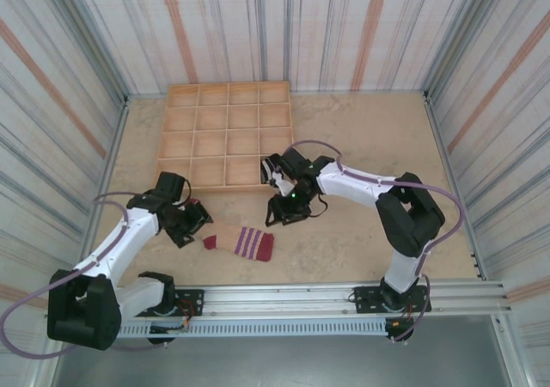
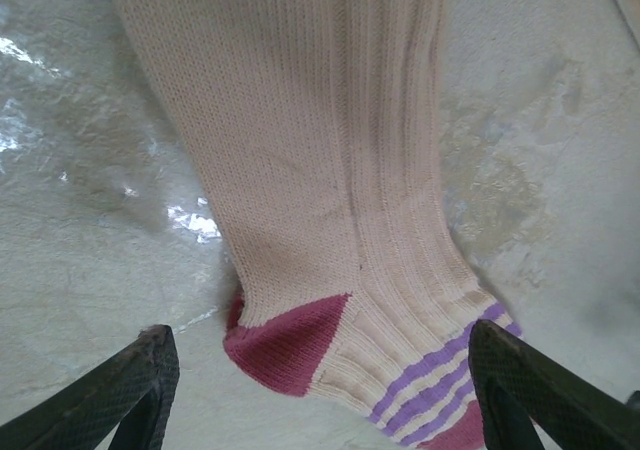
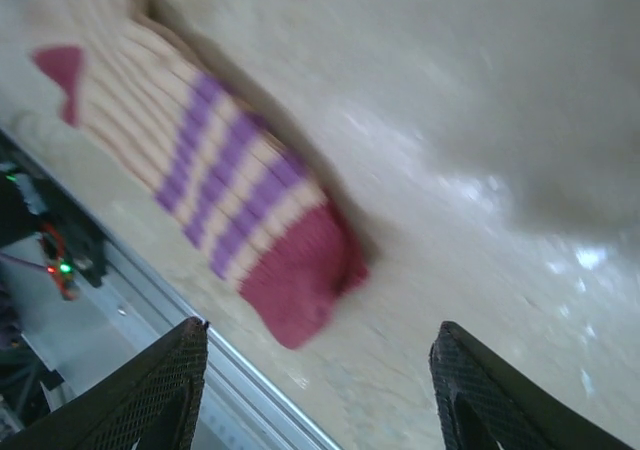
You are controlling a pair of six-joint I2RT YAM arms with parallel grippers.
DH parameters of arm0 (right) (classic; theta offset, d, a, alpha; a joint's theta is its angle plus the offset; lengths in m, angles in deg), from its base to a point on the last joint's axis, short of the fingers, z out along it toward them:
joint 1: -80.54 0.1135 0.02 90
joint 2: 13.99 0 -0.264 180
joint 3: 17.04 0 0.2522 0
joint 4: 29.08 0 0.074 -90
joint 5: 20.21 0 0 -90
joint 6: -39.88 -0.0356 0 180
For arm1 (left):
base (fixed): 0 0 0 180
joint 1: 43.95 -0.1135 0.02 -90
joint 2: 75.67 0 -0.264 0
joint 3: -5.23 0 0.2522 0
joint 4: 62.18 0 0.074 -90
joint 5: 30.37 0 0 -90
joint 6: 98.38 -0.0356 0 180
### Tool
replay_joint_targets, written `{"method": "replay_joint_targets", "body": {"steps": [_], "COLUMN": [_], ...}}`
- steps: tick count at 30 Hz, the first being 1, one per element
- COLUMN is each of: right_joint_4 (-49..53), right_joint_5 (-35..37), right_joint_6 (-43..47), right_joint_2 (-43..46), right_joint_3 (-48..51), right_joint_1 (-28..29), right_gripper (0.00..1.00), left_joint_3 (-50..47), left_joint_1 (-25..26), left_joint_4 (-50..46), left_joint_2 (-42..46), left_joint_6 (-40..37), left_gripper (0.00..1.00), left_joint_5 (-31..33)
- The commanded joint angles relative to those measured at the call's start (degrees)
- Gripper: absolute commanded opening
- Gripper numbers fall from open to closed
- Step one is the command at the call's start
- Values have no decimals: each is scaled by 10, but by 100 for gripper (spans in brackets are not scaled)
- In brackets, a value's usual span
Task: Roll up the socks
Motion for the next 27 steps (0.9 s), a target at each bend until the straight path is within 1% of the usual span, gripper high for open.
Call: {"method": "replay_joint_targets", "body": {"steps": [1,3,5,9,15,22,27], "right_joint_4": [-20,-35,-64,-107,-110,-117,-132], "right_joint_5": [2,2,-13,-28,-22,-7,-6], "right_joint_6": [-36,-47,-66,-91,-94,-117,-128], "right_joint_2": [44,51,52,49,31,12,-4], "right_joint_3": [44,66,88,105,86,91,88], "right_joint_1": [8,17,22,29,33,37,44], "right_gripper": [62,62,61,61,61,60,55], "left_joint_3": [-17,-21,-22,-22,-34,-41,-38], "left_joint_1": [7,13,25,39,54,78,84], "left_joint_4": [5,7,8,11,37,67,72], "left_joint_2": [-3,-8,-13,-25,-45,-77,-88], "left_joint_6": [-5,-5,-5,-4,7,25,26], "left_gripper": [78,77,77,76,72,66,65], "left_joint_5": [-12,-9,-2,9,10,15,16]}}
